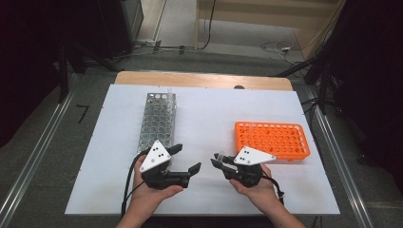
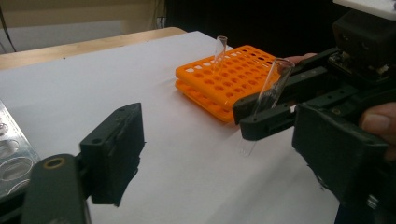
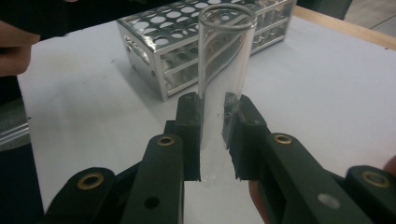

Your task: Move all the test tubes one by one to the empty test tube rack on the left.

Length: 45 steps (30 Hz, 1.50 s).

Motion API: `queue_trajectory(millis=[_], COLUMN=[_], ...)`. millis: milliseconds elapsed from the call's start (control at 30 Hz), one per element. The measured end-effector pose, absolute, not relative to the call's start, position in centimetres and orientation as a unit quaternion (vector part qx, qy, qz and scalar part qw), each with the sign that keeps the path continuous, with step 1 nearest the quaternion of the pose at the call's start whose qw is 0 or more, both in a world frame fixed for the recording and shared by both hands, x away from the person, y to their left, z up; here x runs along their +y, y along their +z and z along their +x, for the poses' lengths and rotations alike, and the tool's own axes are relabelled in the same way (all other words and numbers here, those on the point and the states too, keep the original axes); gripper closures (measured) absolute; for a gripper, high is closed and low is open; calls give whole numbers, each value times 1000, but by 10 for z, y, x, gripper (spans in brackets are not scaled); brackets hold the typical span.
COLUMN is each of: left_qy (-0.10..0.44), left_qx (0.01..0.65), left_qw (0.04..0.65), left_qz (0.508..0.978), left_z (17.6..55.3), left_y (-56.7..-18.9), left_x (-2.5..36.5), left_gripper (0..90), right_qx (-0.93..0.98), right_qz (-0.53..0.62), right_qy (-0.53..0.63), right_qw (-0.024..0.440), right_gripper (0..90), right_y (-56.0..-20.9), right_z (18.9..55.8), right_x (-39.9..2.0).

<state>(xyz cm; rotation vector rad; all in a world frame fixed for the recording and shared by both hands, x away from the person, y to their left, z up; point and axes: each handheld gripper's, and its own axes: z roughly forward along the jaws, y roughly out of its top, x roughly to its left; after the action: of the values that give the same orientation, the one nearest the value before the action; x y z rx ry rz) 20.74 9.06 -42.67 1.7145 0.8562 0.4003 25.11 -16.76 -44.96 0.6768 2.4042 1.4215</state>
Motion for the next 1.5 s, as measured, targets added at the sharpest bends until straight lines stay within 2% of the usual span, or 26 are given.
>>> queue_trajectory(millis=[367, 900, 1267, 1367, 1500], left_qy=[143, 133, 131, 134, 138], left_qx=[322, 299, 307, 311, 317], left_qw=[565, 559, 562, 565, 568], left_qz=[746, 762, 757, 753, 747], left_z=[204, 203, 204, 206, 209], left_y=[-431, -436, -435, -432, -427], left_x=[73, 61, 64, 68, 76], left_gripper=[491, 731, 761, 762, 762], right_qx=[842, 850, 847, 845, 840], right_qz=[205, 182, 186, 186, 186], right_qy=[485, 484, 489, 494, 504], right_qw=[118, 99, 96, 85, 77], right_gripper=[738, 738, 729, 669, 527], right_y=[-454, -454, -454, -454, -453], right_z=[240, 230, 231, 232, 235], right_x=[-148, -137, -138, -140, -149])
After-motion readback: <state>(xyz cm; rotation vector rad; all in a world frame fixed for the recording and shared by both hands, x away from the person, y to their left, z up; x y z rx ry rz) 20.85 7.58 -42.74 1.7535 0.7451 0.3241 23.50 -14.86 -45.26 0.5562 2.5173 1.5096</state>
